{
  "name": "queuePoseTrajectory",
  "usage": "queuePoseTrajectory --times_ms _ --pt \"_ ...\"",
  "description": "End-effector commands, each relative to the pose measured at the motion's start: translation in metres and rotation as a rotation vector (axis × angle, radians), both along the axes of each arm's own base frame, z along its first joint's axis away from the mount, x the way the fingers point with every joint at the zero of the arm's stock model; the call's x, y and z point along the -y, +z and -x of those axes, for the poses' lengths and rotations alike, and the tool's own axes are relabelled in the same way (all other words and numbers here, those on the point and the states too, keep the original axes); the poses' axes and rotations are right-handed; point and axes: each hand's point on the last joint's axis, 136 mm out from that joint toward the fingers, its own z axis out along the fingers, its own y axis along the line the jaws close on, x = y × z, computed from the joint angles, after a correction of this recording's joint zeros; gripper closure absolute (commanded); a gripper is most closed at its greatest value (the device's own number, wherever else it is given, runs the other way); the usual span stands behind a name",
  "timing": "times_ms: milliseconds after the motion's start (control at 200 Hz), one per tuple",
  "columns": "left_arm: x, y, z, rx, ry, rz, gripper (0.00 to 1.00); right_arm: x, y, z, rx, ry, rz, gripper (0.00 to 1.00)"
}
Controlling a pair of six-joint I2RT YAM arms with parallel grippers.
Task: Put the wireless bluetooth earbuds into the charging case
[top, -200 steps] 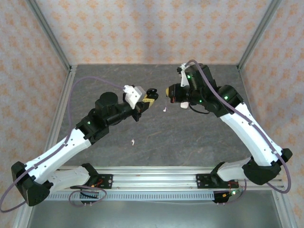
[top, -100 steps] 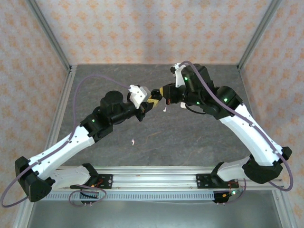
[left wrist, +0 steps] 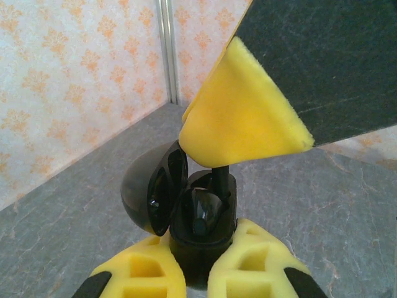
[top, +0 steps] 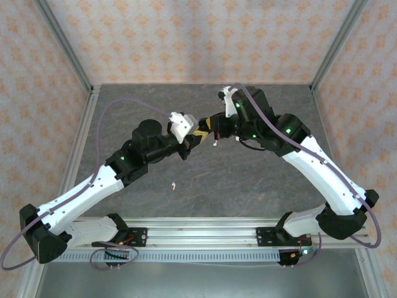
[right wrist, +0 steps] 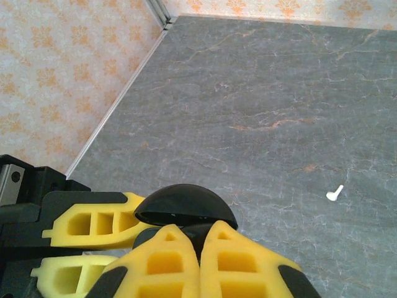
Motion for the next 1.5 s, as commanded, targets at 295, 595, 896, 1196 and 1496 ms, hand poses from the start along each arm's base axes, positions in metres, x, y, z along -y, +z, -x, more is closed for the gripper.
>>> queuePoseTrajectory --times_ms 295,595,896,1196,1496 --pt "0.004 0.025 0.006 0.054 -0.023 0.035 1.00 -0.001 -0.009 0.000 -0.003 0.004 0.023 0.98" --pt "0.003 0.025 0.004 0.058 -0.011 0.030 1.00 -0.001 -0.023 0.009 -0.040 0.026 0.033 0.98" --pt "0.005 0.023 0.002 0.047 -0.009 0.025 1.00 -0.007 -0.031 0.013 -0.084 0.041 0.024 0.90" --pt "0.003 0.023 0.003 0.043 -0.005 0.025 1.00 -0.005 -0.021 0.009 -0.086 -0.001 -0.003 0.71" --pt "0.004 0.025 0.005 0.037 -0.016 0.032 1.00 -0.001 -0.005 0.006 -0.078 -0.048 -0.038 0.60"
